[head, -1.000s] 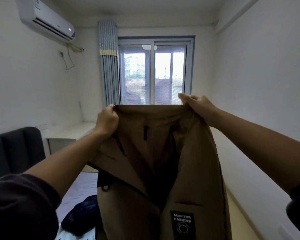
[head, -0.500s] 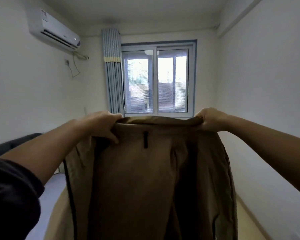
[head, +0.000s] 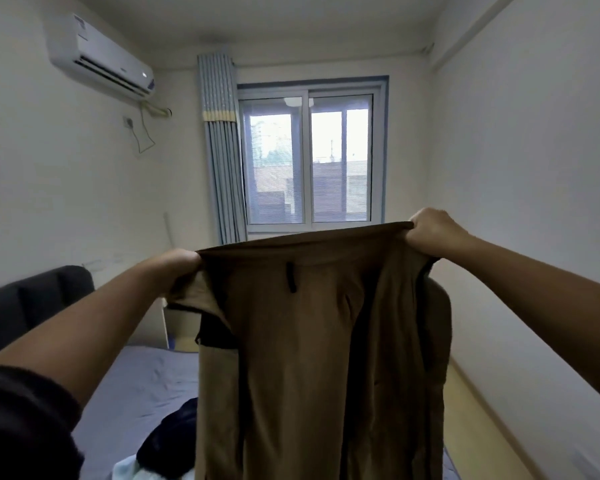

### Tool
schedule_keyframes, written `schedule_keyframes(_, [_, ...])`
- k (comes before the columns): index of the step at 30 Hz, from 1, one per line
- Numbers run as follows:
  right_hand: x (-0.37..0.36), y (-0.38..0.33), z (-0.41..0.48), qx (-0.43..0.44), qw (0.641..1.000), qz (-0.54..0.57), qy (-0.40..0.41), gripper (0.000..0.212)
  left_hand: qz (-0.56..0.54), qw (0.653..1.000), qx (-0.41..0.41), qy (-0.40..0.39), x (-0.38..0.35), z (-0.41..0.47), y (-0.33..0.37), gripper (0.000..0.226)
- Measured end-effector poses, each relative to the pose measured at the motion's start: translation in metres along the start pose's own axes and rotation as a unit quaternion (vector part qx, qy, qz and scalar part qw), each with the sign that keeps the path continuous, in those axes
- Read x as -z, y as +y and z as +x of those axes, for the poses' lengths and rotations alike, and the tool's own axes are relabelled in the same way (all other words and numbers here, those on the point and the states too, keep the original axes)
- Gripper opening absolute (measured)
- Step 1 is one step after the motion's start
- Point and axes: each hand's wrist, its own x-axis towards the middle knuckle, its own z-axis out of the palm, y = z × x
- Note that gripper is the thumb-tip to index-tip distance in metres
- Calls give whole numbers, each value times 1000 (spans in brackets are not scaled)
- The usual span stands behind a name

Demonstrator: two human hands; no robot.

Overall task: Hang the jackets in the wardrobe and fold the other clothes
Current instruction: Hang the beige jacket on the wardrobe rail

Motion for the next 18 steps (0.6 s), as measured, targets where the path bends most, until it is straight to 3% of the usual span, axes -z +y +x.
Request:
schedule_keyframes(2, [4,-2,-7,-49,988,144,-40,14,-234,971,9,-43,-12,-12,10,33])
schedule_keyframes(4, [12,-7,-13,-101,954,275,-62,18,-368,928,-14,-62,-24,-17,26,34])
schedule_keyframes(7, [30,-16,-13,-154,863,481,-20,28,-480,872,-71,-65,-36,-23,59,38])
schedule_keyframes(9, [45,-20,-7,-155,786,597,27,32,-515,848,-112,-57,-42,-21,80,38])
schedule_keyframes(11, [55,-22,5,-134,736,662,56,34,-535,832,-140,-41,-48,-14,101,36])
schedule_keyframes(13, [52,-22,19,-132,739,656,77,36,-528,835,-152,-14,-59,-1,117,31])
schedule_keyframes(15, [36,-19,34,-156,783,594,96,34,-506,852,-134,8,-80,20,126,28])
schedule_keyframes(18, [-12,-3,60,-224,803,544,93,28,-439,897,-43,22,-127,65,119,34])
